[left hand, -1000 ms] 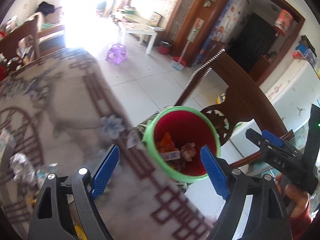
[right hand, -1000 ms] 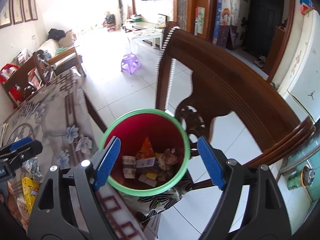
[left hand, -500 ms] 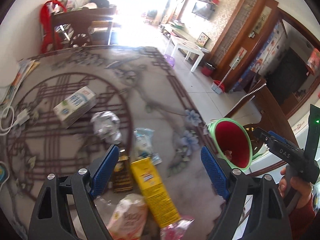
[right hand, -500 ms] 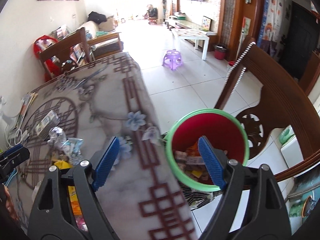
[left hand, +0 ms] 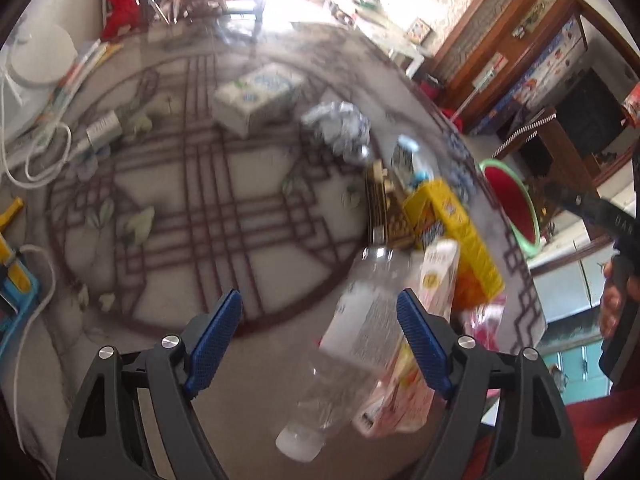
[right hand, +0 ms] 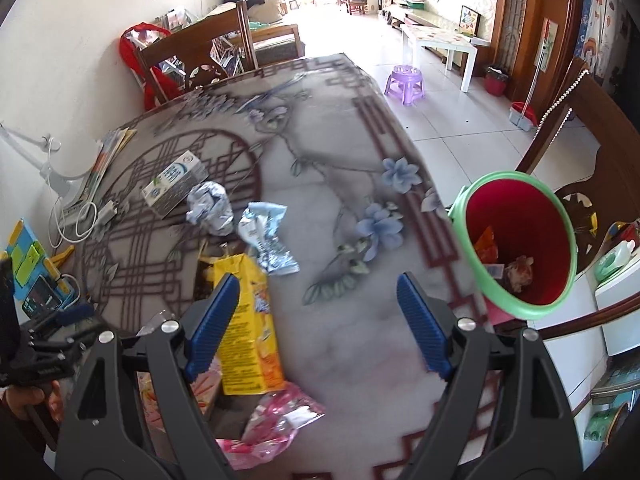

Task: Collect trash
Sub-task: 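Move the left tool to the clear water bottle and grasp it, then grasp the yellow juice carton with the right tool while the left tool holds the bottle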

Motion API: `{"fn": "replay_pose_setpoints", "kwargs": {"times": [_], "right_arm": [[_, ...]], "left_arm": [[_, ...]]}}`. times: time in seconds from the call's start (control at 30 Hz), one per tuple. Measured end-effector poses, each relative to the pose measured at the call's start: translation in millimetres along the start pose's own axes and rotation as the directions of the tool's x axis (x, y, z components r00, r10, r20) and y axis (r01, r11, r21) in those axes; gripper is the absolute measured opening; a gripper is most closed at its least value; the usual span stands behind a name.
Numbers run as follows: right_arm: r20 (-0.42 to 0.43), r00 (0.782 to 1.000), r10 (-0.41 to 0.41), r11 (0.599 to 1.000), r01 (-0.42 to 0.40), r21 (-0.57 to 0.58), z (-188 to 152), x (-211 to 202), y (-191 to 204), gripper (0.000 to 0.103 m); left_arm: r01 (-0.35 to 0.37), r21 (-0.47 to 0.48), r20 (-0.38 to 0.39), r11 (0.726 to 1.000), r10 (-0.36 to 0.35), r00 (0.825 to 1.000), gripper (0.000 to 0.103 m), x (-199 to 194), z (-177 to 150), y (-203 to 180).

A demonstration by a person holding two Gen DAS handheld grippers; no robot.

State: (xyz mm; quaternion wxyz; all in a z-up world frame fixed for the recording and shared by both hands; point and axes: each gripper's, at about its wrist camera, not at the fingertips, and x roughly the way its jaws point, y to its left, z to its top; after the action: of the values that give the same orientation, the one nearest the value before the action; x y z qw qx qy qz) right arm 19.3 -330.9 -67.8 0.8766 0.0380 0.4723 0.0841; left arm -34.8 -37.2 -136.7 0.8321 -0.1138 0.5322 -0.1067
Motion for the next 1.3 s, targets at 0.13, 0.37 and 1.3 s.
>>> {"fn": "replay_pose_setpoints", "kwargs": {"times": [0.13,0.37,1.3], "right_arm": [[-0.005,1.000,-0.008,1.000,0.008,0.013,-7.2,-1.6,13.4,0.079],[-0.002,1.000,-0.022,0.999,0.022,0.039,-16.2,-6.9,23.3,0.079],[-0.067,0.997,0.028,0.998,-0.032,-0.059,-10.7,11.3,71.2,0.079]], "left_arm": [[0.054,0.026,-0.064,0.998,-0.052,0.997,0.076,21.5,-10.4,-1.7],[0.084,0.077,-0.123,0.993,-0.074,0.990,0.076,58.9,-11.5,-18.0],[0.056,-0.186,-0.007,0.981,-0.058,0.998,0.052,34.9,-10.9,49.3]]}}
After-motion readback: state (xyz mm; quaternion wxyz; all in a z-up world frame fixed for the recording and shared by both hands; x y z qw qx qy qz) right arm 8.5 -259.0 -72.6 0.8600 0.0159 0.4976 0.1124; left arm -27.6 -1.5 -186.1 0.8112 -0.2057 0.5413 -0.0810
